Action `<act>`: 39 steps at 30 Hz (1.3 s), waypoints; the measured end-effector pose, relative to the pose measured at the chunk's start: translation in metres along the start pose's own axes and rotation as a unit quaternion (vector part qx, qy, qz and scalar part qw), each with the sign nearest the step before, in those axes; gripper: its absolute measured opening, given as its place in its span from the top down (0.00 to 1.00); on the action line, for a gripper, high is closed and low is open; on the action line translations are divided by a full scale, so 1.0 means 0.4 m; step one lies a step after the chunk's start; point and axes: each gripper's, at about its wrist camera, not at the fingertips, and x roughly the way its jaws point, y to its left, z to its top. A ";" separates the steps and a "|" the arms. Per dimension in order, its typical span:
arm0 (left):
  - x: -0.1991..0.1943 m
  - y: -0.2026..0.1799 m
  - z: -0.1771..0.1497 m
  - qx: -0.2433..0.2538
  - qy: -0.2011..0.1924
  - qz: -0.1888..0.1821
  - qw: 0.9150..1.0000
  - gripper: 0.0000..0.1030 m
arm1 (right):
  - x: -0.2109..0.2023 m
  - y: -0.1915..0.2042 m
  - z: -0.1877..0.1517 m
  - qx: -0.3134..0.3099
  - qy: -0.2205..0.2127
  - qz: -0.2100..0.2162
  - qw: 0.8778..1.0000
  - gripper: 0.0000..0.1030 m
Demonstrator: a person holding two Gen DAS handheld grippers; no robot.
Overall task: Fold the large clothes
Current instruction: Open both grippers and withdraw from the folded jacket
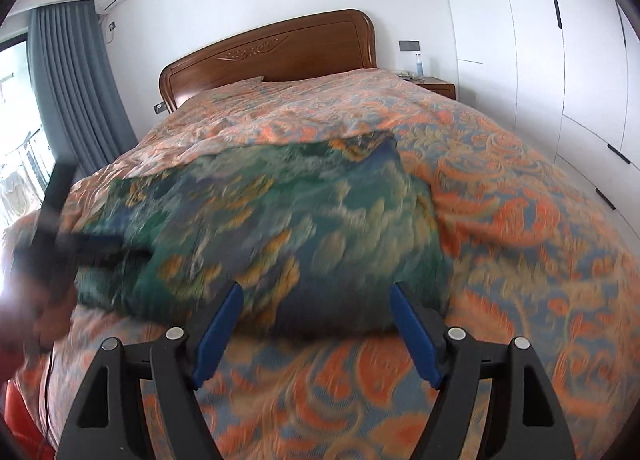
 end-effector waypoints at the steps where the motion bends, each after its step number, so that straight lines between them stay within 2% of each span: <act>1: 0.016 0.012 0.023 -0.013 0.004 0.004 1.000 0.04 | -0.001 0.000 -0.017 0.003 0.000 0.000 1.000 0.25; 9: 0.136 0.078 0.191 -0.089 0.010 0.041 0.995 0.04 | -0.006 -0.076 -0.094 0.078 -0.024 0.001 0.997 0.24; 14: 0.161 0.093 0.218 -0.113 0.007 0.049 0.992 0.04 | 0.036 -0.133 -0.132 0.127 0.002 0.003 0.992 0.24; 19: 0.116 0.073 0.154 -0.096 0.005 0.016 0.995 0.05 | 0.053 -0.129 -0.140 0.120 0.007 0.005 0.993 0.24; 25: 0.010 0.025 0.031 -0.042 -0.002 -0.006 0.999 0.05 | 0.060 -0.133 -0.144 0.123 0.005 0.007 0.992 0.23; 28: -0.035 -0.014 -0.042 -0.007 -0.009 -0.005 1.000 0.05 | 0.066 -0.128 -0.147 0.118 0.006 0.001 0.993 0.23; 32: -0.066 -0.037 -0.121 0.010 -0.015 -0.005 1.000 0.05 | 0.077 -0.118 -0.151 0.112 0.007 -0.007 0.994 0.23; 39: -0.099 -0.074 -0.193 0.031 -0.030 0.011 0.999 0.05 | 0.093 -0.090 -0.158 0.103 0.008 -0.024 0.994 0.23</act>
